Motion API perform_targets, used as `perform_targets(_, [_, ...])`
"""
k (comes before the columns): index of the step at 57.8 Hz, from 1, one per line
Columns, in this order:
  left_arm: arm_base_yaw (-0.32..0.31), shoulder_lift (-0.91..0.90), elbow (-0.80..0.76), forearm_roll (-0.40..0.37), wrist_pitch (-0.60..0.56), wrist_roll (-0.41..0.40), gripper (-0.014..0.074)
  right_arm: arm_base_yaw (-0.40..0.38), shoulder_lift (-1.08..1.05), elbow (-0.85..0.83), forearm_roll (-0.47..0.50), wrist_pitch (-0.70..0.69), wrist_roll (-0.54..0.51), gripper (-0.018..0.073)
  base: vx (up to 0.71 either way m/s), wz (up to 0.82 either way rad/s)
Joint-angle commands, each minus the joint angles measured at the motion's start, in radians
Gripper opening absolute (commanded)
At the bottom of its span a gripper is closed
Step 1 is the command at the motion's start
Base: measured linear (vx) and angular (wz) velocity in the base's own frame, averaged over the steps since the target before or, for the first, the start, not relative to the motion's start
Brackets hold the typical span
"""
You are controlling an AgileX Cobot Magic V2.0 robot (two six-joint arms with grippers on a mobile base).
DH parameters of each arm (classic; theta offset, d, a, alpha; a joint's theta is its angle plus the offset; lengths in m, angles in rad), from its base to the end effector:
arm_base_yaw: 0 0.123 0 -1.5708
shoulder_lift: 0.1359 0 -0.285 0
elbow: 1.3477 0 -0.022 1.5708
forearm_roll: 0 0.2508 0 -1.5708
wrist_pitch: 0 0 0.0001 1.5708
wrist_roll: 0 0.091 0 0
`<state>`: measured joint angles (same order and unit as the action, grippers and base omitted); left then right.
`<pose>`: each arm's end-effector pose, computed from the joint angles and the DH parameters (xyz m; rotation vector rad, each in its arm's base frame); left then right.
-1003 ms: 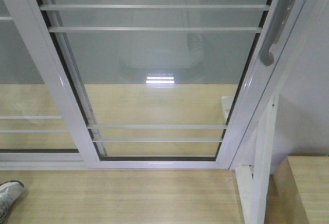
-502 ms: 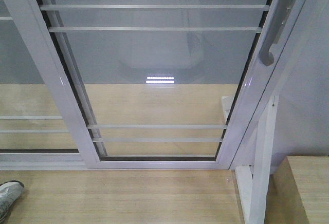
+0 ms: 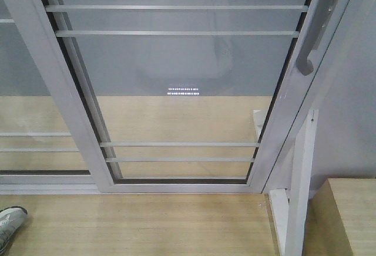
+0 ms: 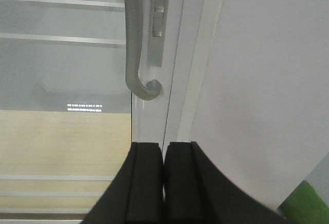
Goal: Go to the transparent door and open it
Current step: 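Move the open right gripper toward the silver door handle, then close the right gripper around the silver handle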
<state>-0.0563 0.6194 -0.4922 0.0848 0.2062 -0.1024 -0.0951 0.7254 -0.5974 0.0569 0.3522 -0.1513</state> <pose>0.1321 -0.0059 0.3081 0.0212 1.8163 -0.0379 0.1493 -0.0124 0.3161 -0.0156 1.9647 -0.1073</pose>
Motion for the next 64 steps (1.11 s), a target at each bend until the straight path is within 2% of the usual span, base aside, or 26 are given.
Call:
perform_targets(1, [-0.004,0.006,-0.028,0.001,-0.098,-0.011,0.0138,-0.003,0.008,-0.033,0.009,-0.125,-0.006,0.0253,0.0,0.0])
perform_targets(10, [-0.004,0.006,-0.027,0.002,-0.074,-0.009,0.0277,-0.003,0.024,-0.033,0.067,-0.206,-0.006,0.0407,0.0,0.0])
perform_targets(19, [-0.004,0.006,-0.027,0.001,-0.071,-0.01,0.0363,0.001,0.088,-0.036,0.143,-0.259,-0.007,0.0436,0.0,0.0])
perform_targets(26, [-0.004,0.006,-0.027,0.0,-0.071,-0.013,0.037,0.031,0.159,-0.036,0.148,-0.285,-0.017,0.0436,0.0,0.0])
perform_targets(41, [-0.004,0.006,-0.027,0.0,-0.028,-0.013,0.0371,0.102,0.359,-0.039,0.144,-0.545,-0.026,0.0436,0.0,0.0])
perform_targets(51, [-0.004,0.006,-0.027,0.0,-0.011,-0.013,0.0371,0.098,0.489,-0.099,0.143,-0.603,-0.054,0.0436,0.0,0.0])
perform_targets(64, [-0.004,0.006,-0.027,0.0,-0.012,-0.013,0.0371,0.098,0.669,-0.277,0.114,-0.635,-0.067,0.0436,0.0,0.0])
